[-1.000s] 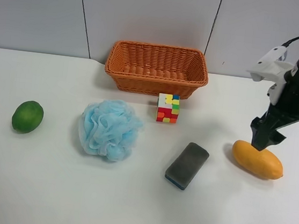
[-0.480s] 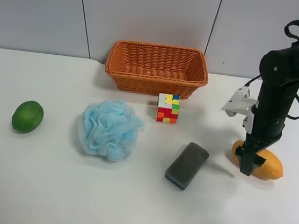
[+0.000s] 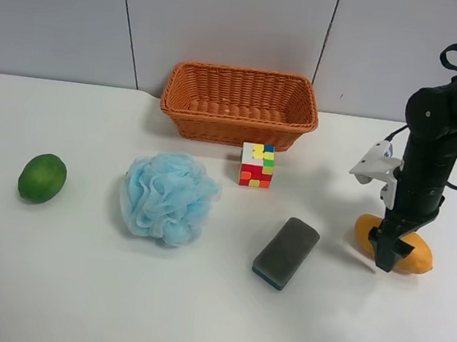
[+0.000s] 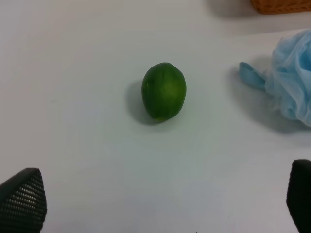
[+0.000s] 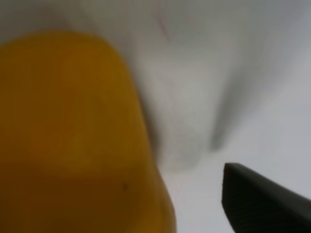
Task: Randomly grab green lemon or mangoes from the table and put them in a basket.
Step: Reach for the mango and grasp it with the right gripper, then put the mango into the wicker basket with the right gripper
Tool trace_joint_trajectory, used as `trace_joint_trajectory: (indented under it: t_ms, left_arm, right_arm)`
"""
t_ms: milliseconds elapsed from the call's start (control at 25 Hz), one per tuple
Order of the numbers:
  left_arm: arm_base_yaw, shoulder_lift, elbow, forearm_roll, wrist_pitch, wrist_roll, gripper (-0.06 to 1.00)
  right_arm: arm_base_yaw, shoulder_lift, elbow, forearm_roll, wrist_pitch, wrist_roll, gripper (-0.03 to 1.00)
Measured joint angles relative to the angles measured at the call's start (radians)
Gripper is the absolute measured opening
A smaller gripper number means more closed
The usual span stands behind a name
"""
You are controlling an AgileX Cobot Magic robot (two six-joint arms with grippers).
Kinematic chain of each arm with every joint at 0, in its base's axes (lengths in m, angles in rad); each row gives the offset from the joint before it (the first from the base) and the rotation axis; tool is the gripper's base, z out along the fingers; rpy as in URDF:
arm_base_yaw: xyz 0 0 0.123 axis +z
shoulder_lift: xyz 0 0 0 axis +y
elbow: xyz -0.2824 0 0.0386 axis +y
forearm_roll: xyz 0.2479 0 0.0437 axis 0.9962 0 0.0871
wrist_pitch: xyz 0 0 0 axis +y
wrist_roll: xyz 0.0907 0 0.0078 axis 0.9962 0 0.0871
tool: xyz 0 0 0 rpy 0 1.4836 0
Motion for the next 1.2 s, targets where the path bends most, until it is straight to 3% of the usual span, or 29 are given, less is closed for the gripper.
trace_joint_trajectory:
  t_ms: [160, 240, 320, 840, 1200]
  left_arm:
    - [0.000, 0.000, 0.000, 0.000, 0.000, 0.000, 0.99]
    - [0.000, 0.000, 0.000, 0.000, 0.000, 0.000, 0.99]
    - [0.000, 0.000, 0.000, 0.000, 0.000, 0.000, 0.99]
    - [0.000, 0.000, 0.000, 0.000, 0.000, 0.000, 0.99]
    - [0.000, 0.000, 0.000, 0.000, 0.000, 0.000, 0.99]
  right_arm:
    - [0.000, 0.000, 0.000, 0.009, -0.015, -0.009, 0.96]
    - [0.000, 0.000, 0.000, 0.015, -0.016, -0.015, 0.84]
    - [0.000, 0.000, 0.000, 0.022, -0.016, -0.016, 0.64]
    - [0.000, -0.020, 0.000, 0.027, -0.007, -0.011, 0.66]
    - [0.000, -0.200, 0.000, 0.043, 0.072, 0.028, 0.66]
